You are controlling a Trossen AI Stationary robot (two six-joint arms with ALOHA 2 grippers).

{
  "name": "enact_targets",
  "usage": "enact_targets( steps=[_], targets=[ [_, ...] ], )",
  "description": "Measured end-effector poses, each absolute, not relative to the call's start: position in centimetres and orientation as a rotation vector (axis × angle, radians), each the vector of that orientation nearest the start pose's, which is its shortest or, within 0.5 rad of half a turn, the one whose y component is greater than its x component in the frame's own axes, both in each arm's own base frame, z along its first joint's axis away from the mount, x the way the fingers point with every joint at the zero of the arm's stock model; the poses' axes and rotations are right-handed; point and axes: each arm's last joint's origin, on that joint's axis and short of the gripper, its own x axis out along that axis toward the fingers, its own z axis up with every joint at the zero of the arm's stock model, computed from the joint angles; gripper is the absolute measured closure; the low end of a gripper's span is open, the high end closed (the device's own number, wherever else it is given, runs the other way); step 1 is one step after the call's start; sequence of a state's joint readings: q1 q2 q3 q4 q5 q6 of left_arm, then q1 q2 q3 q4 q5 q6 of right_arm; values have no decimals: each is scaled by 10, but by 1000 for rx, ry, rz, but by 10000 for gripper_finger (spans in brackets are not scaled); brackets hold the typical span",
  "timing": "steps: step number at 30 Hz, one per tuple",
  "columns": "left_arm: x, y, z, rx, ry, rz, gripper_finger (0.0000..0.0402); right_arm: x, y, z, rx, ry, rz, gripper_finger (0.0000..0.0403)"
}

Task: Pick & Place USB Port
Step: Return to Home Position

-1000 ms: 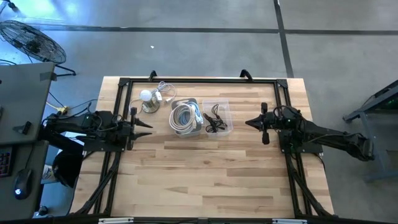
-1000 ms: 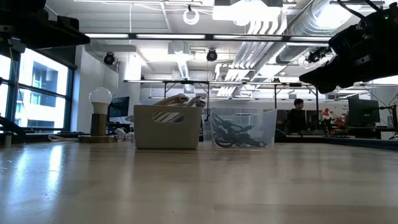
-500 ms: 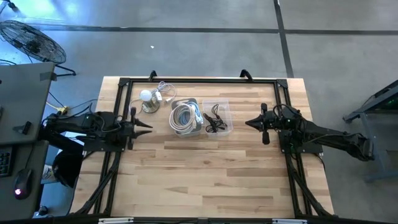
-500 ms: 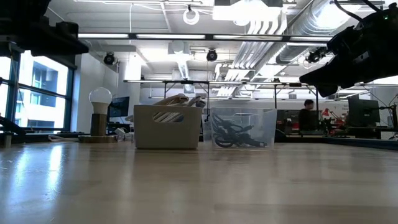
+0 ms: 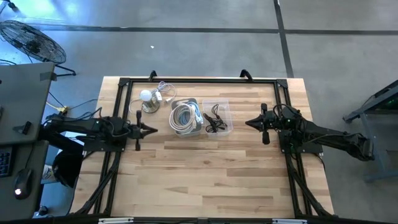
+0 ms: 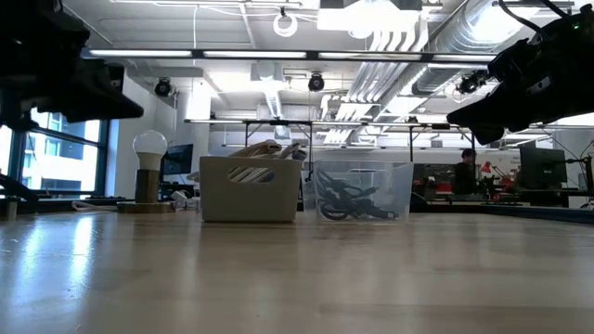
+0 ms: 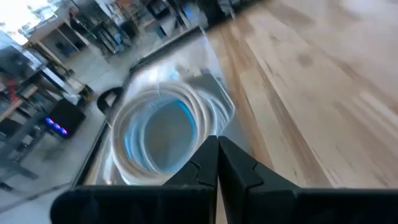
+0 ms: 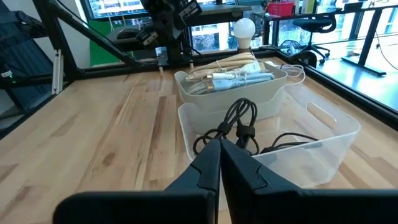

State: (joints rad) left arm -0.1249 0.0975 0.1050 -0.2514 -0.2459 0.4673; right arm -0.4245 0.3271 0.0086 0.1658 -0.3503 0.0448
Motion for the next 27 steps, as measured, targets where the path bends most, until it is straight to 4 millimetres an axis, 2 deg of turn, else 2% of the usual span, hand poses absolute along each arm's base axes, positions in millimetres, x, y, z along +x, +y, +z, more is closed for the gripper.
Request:
enact_targets(
  steps=[27],
  targets=[
    [98,-7,164,614,267,-8,401,109,-39,154,101,137,-80,395]
  ],
)
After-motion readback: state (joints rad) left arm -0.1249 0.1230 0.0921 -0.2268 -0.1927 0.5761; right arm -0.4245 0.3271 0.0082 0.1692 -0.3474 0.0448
